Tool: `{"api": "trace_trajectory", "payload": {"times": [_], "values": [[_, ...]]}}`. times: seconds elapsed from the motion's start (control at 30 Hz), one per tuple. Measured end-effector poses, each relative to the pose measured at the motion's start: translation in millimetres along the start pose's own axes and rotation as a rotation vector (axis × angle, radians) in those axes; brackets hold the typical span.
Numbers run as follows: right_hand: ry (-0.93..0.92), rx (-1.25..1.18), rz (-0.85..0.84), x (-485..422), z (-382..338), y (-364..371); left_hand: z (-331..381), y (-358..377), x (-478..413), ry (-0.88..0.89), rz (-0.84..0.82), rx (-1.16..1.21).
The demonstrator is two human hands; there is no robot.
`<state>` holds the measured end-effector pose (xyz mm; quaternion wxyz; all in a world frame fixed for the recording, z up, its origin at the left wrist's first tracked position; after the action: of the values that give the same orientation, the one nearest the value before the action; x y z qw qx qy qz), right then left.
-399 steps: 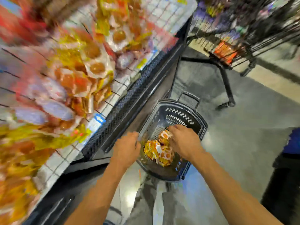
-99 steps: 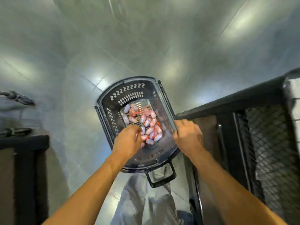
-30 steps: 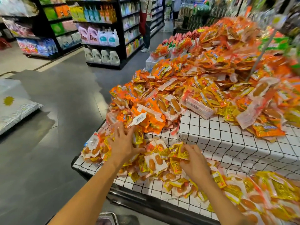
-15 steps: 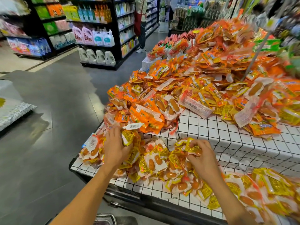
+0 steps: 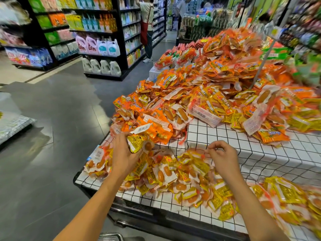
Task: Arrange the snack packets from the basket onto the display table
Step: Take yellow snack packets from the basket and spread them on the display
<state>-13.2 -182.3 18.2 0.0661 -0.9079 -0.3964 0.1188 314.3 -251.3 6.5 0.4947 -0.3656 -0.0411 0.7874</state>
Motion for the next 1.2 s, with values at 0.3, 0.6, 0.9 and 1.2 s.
{"api": "trace_trajectory", "payload": {"times": [0.3,0.6,0.9,1.2], "values": [[-0.187,0.623,-0.556,40,30,34,8,14,22,0.023,-0.108,-0.013],[-0.364,0.719,-0.353,44,70,55,6,9,31,0.029,-0.109,0.003],[-0.213,0.371,-0.228,8,42,21,7,8,33,0.006,-0.111,-0.006],[-0.098,0.074,-0.060,-16,-8,-16,25,16,27,-0.026,-0.093,0.042]]}}
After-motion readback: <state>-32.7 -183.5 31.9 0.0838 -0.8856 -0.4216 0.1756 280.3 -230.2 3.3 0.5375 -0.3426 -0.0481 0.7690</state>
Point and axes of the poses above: each hand's wrist, its own x-axis away from the middle knuckle, its own y-axis out of the palm, z = x × y, the point moved 3 cm from there along -x, towards the middle knuckle, and after that the axes turned 15 degrees about z, right-handed, at the moved point
